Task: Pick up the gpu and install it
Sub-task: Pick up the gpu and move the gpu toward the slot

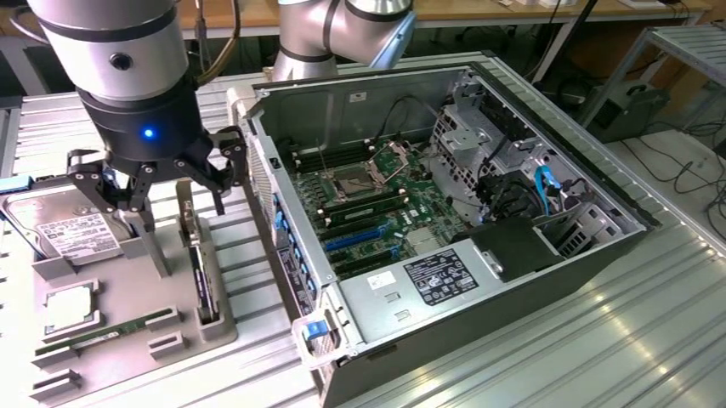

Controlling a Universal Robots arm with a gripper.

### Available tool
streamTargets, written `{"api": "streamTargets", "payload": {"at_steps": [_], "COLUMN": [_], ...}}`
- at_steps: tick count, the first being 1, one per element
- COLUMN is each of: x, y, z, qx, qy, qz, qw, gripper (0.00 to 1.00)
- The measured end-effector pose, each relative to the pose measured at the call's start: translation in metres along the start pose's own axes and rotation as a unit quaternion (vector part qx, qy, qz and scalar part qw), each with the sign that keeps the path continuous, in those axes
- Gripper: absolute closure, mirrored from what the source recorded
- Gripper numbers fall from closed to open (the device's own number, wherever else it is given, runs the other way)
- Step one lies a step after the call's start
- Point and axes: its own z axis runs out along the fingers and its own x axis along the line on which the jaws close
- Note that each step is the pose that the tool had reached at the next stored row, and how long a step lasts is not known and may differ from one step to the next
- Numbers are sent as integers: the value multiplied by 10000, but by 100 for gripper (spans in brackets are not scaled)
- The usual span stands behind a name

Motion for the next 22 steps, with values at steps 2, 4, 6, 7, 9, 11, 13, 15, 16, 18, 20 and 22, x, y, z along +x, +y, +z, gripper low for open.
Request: {"api": "streamTargets", "payload": {"at_steps": [2,4,6,7,9,11,13,15,16,18,20,22], "x": [3,11,23,30,47,51,54,56,57,61,64,66], "y": [-3,-5,-6,-7,-8,-11,-17,-29,-39,-58,-78,-102], "z": [35,76,114,131,169,205,244,276,295,333,374,409], "qx": [-1,-2,-2,-3,-3,-3,-4,-4,-4,-5,-5,-5], "qy": [2,3,3,3,4,5,6,6,6,7,8,9], "qz": [-49,-85,-98,-106,-128,-146,-164,-178,-186,-204,-223,-234], "qw": [10000,10000,10000,9999,9999,9999,9999,9998,9998,9998,9998,9997], "gripper": [26,26,26,26,26,26,26,26,26,26,26,26]}}
